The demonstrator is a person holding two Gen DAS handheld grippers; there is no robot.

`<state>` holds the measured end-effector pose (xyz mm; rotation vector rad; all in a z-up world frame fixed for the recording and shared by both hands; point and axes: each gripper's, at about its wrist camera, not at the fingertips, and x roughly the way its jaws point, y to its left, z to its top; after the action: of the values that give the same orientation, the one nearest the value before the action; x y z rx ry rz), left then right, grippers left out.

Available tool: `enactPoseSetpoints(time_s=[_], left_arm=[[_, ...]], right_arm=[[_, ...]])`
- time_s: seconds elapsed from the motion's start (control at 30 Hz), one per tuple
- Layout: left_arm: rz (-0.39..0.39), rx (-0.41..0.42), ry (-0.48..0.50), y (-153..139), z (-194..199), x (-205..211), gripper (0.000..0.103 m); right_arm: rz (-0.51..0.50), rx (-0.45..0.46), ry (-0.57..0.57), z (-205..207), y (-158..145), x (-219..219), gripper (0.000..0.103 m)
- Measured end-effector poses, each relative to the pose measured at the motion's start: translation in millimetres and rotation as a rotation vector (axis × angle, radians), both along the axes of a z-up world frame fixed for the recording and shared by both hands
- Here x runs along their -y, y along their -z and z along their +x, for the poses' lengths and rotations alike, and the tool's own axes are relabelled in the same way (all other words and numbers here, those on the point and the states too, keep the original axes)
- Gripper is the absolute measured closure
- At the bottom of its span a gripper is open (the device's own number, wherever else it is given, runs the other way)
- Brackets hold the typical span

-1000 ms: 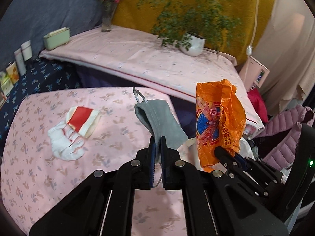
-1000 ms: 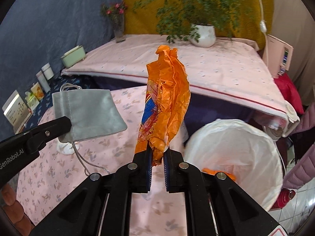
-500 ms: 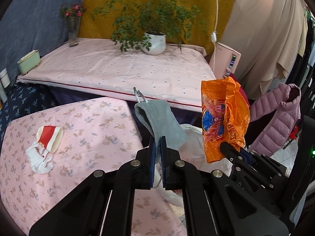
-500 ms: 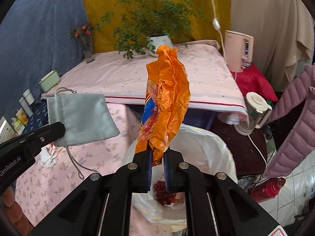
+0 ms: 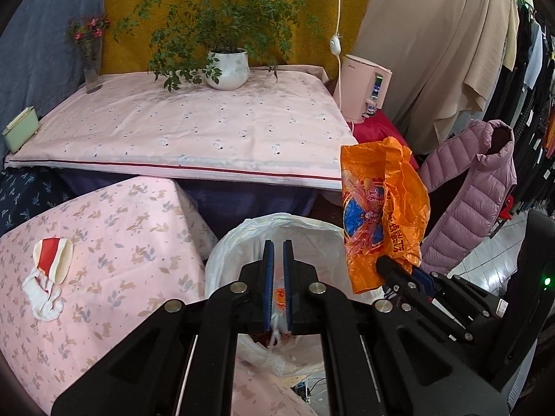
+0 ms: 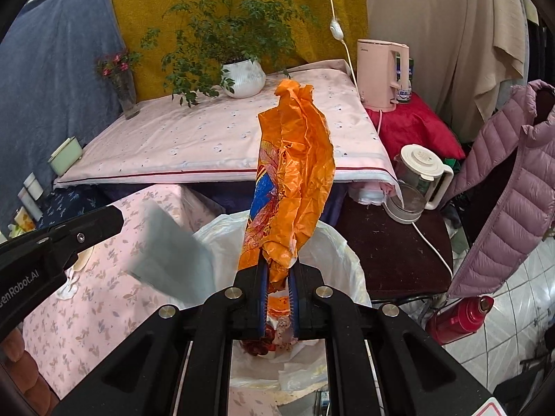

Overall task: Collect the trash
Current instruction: 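Carry the pouch and orange bag over the white bin and open both tools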

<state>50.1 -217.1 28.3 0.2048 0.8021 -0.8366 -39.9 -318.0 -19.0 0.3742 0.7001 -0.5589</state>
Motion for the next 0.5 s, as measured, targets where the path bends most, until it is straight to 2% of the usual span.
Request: enactPoseSetpoints(time_s=[0.03,0.1,0.23,0.3,0.43,0.5], left_arm=[[-0.002,-0.001,0.0,0,0,1,0.097],[0.003,0.0,-0.007,2,1,3,0.089],[0.006,-0.007,-0.024,6,4,1,0.08],[0.008,-0.005,-0.042,7,6,-2,0.07],[0.012,0.001,-0.07,8,10,-8,0.063],[0.013,-0.001,-0.083,8,13,-11,0.061]], right_arm=[[0.002,-0.002,0.001,-1,2,1,0.093],[0.007,-0.008,-0.002,0,4,2,0.093],[0.008,-0.026,-0.018,3,10,1,0.091],[-0.001,-0.027,-0.02,4,10,-2,0.088],[-0.001,-0.025,-0.022,7,10,-5,0.083],[-0.005,-0.02,-0.025,8,8,-7,0.075]])
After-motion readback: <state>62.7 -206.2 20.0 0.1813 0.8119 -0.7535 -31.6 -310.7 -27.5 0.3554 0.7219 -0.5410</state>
